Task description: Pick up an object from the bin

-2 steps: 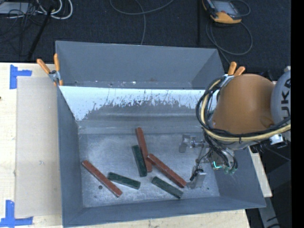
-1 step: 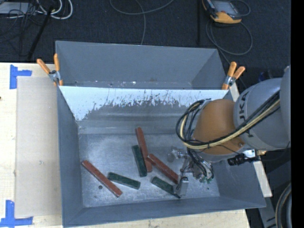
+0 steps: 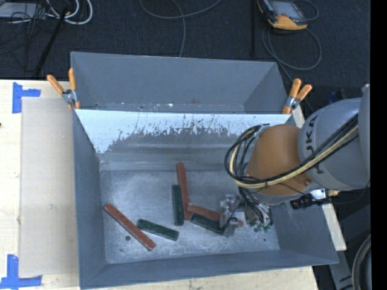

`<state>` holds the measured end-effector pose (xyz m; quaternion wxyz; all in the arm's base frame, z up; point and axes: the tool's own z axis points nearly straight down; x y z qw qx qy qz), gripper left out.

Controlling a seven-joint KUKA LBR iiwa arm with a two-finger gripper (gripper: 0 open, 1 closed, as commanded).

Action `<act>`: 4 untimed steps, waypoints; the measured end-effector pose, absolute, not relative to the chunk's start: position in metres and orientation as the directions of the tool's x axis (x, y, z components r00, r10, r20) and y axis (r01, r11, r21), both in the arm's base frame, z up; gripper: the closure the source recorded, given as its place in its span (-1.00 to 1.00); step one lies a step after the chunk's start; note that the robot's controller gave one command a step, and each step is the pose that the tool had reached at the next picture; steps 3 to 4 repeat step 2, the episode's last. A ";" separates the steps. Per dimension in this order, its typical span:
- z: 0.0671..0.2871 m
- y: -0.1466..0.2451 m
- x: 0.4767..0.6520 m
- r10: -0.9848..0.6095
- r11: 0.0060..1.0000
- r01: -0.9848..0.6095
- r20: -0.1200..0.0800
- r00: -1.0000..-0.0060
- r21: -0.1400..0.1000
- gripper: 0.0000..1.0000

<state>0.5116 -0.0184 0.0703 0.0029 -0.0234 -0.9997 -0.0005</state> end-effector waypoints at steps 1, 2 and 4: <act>0.185 -0.010 0.514 0.039 0.999 0.039 -0.007 -0.999 0.001 1.00; 0.235 -0.009 0.510 0.076 0.997 0.076 -0.005 -0.997 0.001 1.00; 0.235 -0.009 0.510 0.076 0.997 0.076 -0.005 -0.997 0.001 1.00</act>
Offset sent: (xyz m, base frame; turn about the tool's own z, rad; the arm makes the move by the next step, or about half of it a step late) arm 0.0004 0.0074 0.1107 -0.0062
